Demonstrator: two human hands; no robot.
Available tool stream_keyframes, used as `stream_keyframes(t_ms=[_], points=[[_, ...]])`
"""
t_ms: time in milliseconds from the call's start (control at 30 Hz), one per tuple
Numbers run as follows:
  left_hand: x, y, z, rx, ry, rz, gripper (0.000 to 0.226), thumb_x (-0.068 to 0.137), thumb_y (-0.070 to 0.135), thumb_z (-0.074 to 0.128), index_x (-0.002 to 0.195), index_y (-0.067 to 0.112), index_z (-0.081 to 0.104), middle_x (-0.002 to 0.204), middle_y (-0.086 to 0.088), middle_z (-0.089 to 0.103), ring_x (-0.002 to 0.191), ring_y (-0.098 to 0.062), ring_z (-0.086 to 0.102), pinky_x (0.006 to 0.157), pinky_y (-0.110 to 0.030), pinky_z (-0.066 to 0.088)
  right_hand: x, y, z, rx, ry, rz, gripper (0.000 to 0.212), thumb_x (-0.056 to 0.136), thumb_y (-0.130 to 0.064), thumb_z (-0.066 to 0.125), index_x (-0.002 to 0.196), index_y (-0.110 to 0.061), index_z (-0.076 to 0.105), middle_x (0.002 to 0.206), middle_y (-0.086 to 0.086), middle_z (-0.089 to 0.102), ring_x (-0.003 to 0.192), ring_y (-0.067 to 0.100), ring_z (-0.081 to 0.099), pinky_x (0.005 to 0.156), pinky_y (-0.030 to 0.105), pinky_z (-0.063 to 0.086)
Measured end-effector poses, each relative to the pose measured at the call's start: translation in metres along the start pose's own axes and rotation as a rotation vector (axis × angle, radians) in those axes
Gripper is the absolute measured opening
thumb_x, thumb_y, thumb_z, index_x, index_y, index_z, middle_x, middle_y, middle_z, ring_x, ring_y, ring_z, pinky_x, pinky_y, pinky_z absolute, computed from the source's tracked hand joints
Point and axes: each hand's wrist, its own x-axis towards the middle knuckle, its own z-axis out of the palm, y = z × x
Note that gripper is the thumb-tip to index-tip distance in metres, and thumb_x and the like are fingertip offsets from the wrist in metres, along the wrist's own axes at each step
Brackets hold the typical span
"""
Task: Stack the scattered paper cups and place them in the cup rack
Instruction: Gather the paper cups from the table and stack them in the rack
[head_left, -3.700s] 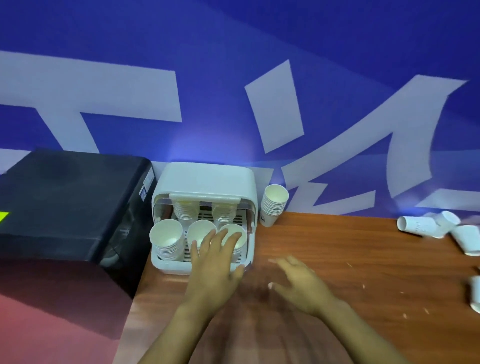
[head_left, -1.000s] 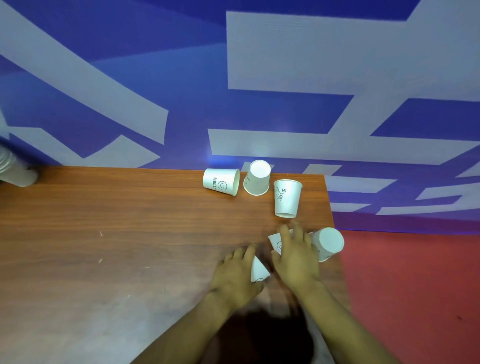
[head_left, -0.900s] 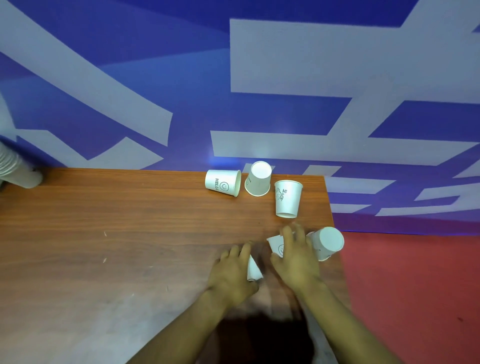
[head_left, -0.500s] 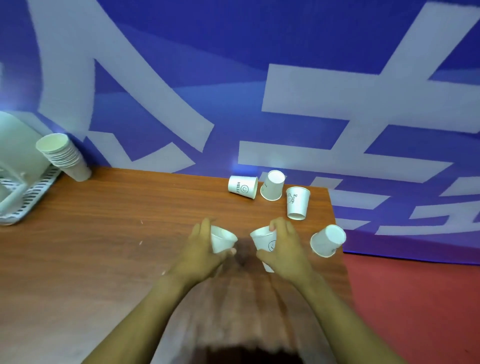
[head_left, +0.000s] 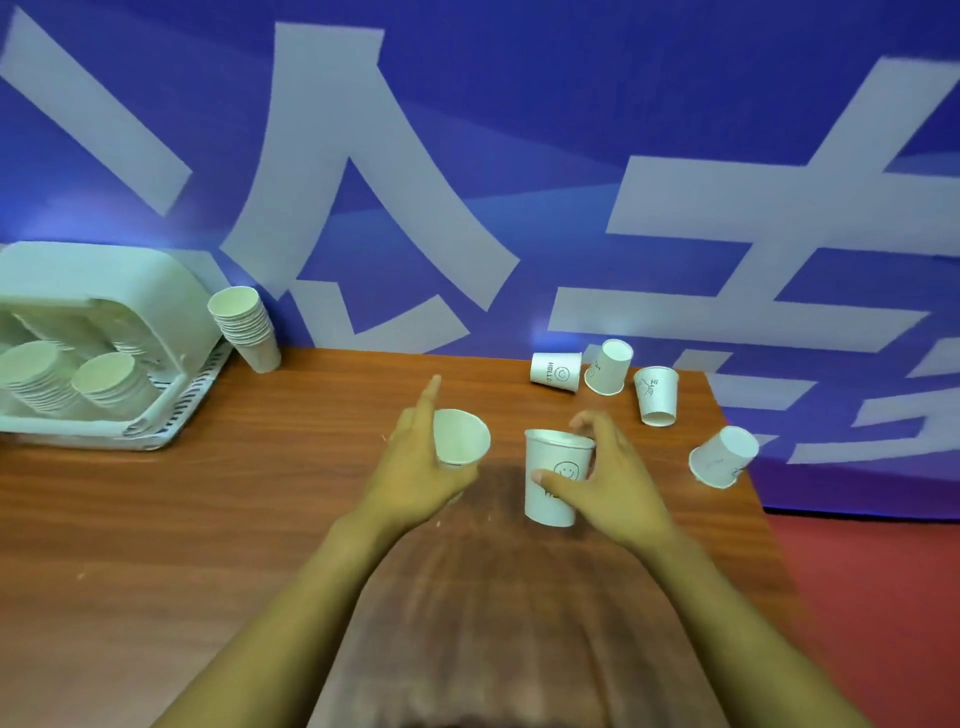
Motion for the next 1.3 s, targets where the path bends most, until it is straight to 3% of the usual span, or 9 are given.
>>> stream_keyframes(t_ms=[67, 133, 300, 500, 633, 800, 933, 1100, 1300], points=[[-0.004, -0.017, -0.030, 0.026, -0.028, 0.025, 0.103, 0.073, 0.028, 0.078, 0.150, 0.033, 0.011, 0.127, 0.008, 0.033, 0.115, -0.011, 0.040, 0.090, -0.023, 0.035, -0.006, -0.025, 0.021, 0.007, 0.028, 0.013, 0.060, 0.069, -0.039, 0.078, 0.116, -0.036, 0.041, 0.119, -0.015, 0.048, 0.107, 0.009, 0.050, 0.089, 0.032, 0.046], [-0.008, -0.040, -0.066, 0.068, -0.027, 0.045, 0.091, 0.071, 0.030, 0.078, 0.146, 0.028, 0.027, 0.123, 0.009, 0.032, 0.110, -0.009, 0.042, 0.087, -0.022, 0.035, -0.013, -0.054, 0.050, 0.020, 0.032, 0.008, 0.064, 0.071, -0.035, 0.078, 0.123, -0.033, 0.042, 0.122, -0.014, 0.047, 0.110, 0.009, 0.048, 0.091, 0.030, 0.045], [-0.022, -0.119, -0.150, 0.127, 0.054, 0.026, 0.066, 0.062, 0.044, 0.079, 0.120, 0.029, 0.050, 0.117, 0.004, 0.044, 0.114, -0.015, 0.039, 0.086, -0.025, 0.033, -0.027, -0.127, 0.129, -0.021, -0.089, -0.035, 0.076, 0.071, -0.022, 0.072, 0.136, -0.037, 0.035, 0.132, -0.012, 0.037, 0.116, 0.012, 0.047, 0.095, 0.029, 0.044], [-0.041, -0.179, -0.206, 0.147, 0.052, -0.079, 0.079, 0.052, 0.061, 0.073, 0.121, 0.028, 0.051, 0.114, 0.002, 0.041, 0.117, -0.019, 0.034, 0.088, -0.025, 0.029, -0.041, -0.177, 0.192, -0.040, -0.108, 0.031, 0.086, 0.069, -0.023, 0.076, 0.140, -0.039, 0.029, 0.123, -0.011, 0.028, 0.104, 0.010, 0.047, 0.088, 0.023, 0.040], [-0.043, -0.192, -0.211, 0.148, 0.057, -0.105, 0.084, 0.069, 0.040, 0.078, 0.141, 0.031, 0.036, 0.113, 0.003, 0.031, 0.121, -0.024, 0.032, 0.096, -0.028, 0.028, -0.040, -0.189, 0.204, -0.066, -0.123, 0.074, 0.082, 0.068, -0.041, 0.079, 0.137, -0.038, 0.036, 0.119, -0.010, 0.030, 0.102, 0.007, 0.046, 0.089, 0.022, 0.039], [-0.052, -0.204, -0.195, 0.137, 0.010, -0.088, 0.076, 0.067, 0.028, 0.080, 0.135, 0.024, 0.046, 0.113, 0.002, 0.032, 0.117, -0.026, 0.041, 0.093, -0.024, 0.033, -0.017, -0.189, 0.202, -0.041, -0.115, 0.081, 0.071, 0.070, -0.046, 0.077, 0.131, -0.038, 0.041, 0.118, -0.010, 0.034, 0.098, 0.008, 0.046, 0.085, 0.023, 0.038], [-0.039, -0.203, -0.215, 0.193, 0.053, -0.081, 0.068, 0.072, 0.032, 0.077, 0.132, 0.026, 0.046, 0.115, 0.004, 0.034, 0.117, -0.023, 0.038, 0.092, -0.024, 0.033, 0.004, -0.186, 0.214, 0.026, -0.130, 0.104, 0.071, 0.073, -0.043, 0.076, 0.135, -0.035, 0.041, 0.120, -0.009, 0.033, 0.102, 0.010, 0.048, 0.084, 0.023, 0.036], [-0.024, -0.217, -0.257, 0.236, 0.131, -0.131, 0.081, 0.076, 0.033, 0.075, 0.144, 0.037, 0.031, 0.122, 0.002, 0.036, 0.119, -0.020, 0.033, 0.095, -0.025, 0.028, 0.014, -0.197, 0.242, 0.067, -0.214, 0.087, 0.073, 0.073, -0.039, 0.077, 0.136, -0.032, 0.042, 0.121, -0.008, 0.034, 0.104, 0.009, 0.046, 0.088, 0.020, 0.035], [0.028, -0.231, -0.314, 0.268, 0.233, 0.020, 0.070, 0.075, 0.027, 0.074, 0.138, 0.029, 0.044, 0.128, -0.003, 0.038, 0.121, -0.022, 0.043, 0.099, -0.030, 0.037, 0.043, -0.216, 0.246, 0.028, -0.169, 0.117, 0.075, 0.073, -0.040, 0.077, 0.138, -0.033, 0.040, 0.121, -0.010, 0.035, 0.104, 0.009, 0.047, 0.090, 0.021, 0.037]])
